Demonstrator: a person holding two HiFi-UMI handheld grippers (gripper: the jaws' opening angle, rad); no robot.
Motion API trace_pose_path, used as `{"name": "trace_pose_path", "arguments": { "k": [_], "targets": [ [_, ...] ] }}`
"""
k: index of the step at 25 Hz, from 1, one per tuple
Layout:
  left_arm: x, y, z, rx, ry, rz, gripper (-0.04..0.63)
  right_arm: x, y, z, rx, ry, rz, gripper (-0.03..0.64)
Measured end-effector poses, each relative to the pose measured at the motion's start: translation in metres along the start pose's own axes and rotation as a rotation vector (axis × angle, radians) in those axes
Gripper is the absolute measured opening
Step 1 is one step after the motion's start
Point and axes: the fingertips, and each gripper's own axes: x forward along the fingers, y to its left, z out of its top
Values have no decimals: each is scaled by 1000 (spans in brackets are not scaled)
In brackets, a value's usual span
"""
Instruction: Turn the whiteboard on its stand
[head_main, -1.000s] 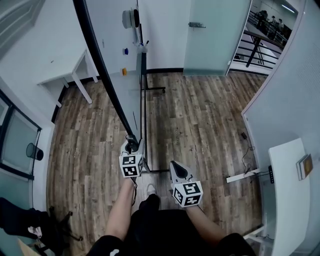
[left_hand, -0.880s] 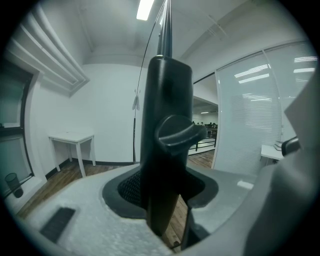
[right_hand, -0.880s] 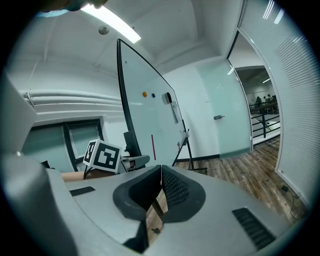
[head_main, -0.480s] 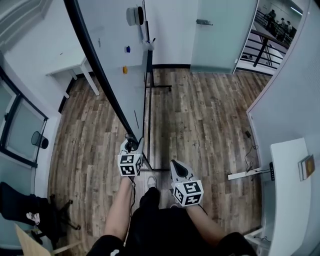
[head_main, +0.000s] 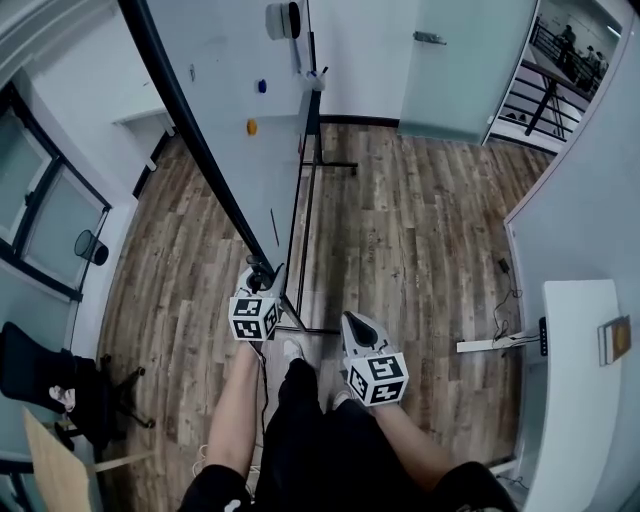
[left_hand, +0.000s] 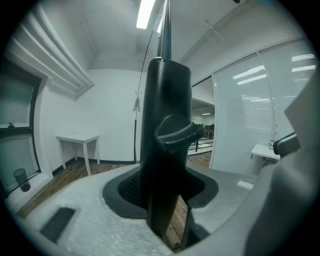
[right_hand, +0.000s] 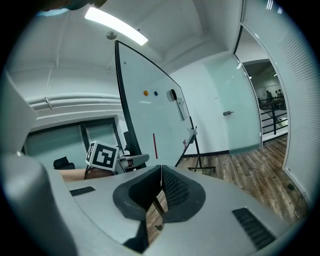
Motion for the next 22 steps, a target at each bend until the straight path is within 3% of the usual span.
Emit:
{"name": "trace_pose_path", "arguments": {
  "k": [10,22],
  "targets": [
    [-58,-19,-23,-9,14,0,183,-40,28,-13,-4,11,8,14],
    [-120,-40,-41,-9,29,-6,184,-60,77,-36,-14,43,-43,14]
  ]
}}
